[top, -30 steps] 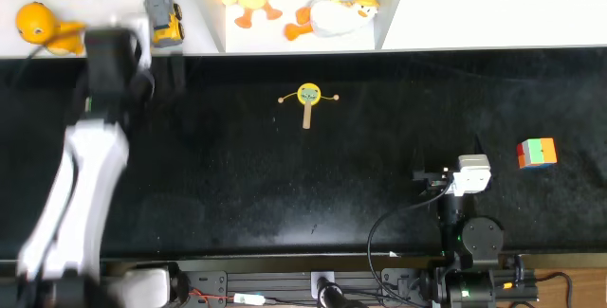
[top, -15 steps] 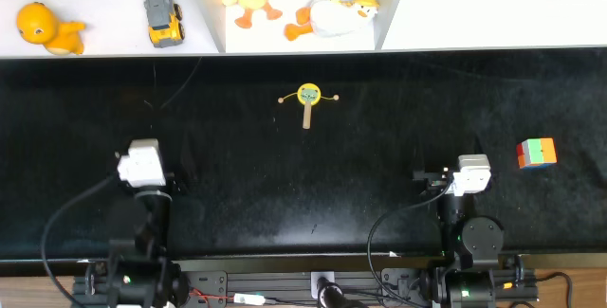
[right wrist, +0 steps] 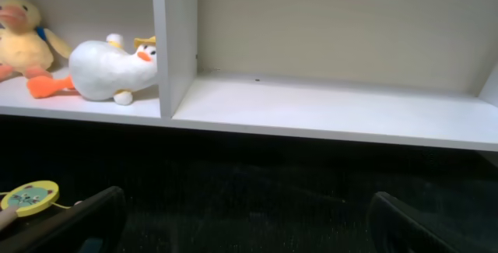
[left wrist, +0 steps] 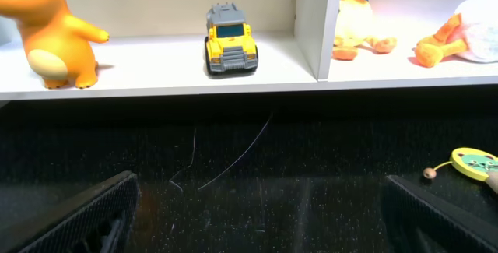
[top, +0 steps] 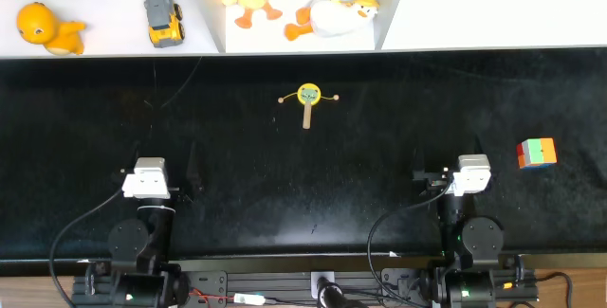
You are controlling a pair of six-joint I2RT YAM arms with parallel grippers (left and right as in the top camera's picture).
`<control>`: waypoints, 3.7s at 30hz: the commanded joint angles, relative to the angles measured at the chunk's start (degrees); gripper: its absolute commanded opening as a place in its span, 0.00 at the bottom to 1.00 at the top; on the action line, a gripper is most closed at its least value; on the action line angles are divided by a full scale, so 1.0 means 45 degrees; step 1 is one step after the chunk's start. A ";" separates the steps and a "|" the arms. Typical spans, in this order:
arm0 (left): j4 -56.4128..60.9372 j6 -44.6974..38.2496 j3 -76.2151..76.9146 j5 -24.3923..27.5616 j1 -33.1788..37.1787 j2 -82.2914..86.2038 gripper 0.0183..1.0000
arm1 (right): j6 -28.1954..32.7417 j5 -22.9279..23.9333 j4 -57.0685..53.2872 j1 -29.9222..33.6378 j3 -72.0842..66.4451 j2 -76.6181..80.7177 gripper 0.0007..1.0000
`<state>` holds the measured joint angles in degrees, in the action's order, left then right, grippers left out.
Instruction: Store Toys
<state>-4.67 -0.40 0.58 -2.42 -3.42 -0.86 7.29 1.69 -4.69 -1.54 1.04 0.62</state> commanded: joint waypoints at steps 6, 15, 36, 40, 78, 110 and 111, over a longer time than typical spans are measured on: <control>-0.0024 -0.0238 -0.0024 0.0189 -0.0102 0.0151 1.00 | -0.0107 -0.0087 0.0078 0.0015 -0.0175 -0.0083 1.00; -0.0029 -0.0243 -0.0024 0.0189 -0.0102 0.0151 1.00 | -0.0107 -0.0087 -0.0092 -0.0112 -0.0073 0.0262 0.99; -0.0029 -0.0238 -0.0024 0.0189 -0.0102 0.0151 1.00 | -0.7179 0.2273 -0.7223 -0.6314 1.1283 1.6791 1.00; -0.0029 -0.0238 -0.0024 0.0189 -0.0102 0.0151 1.00 | -0.8592 0.3011 -0.6407 -0.7504 1.2245 1.8972 1.00; -0.0029 -0.0238 -0.0024 0.0189 -0.0102 0.0151 1.00 | -1.0773 0.2841 -0.4945 -0.8675 1.3901 2.3766 0.15; -0.0029 -0.0238 -0.0024 0.0189 -0.0102 0.0151 1.00 | -0.1248 0.2832 -0.9141 -0.1122 1.4712 1.8710 0.06; -0.0024 -0.0238 -0.0024 0.0189 -0.0102 0.0151 1.00 | -0.1137 0.2837 -0.9049 -0.1112 1.5149 1.9156 0.06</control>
<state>-4.69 -0.40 0.56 -2.11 -3.42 -0.75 -6.22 15.94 -46.04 -7.03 64.75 82.94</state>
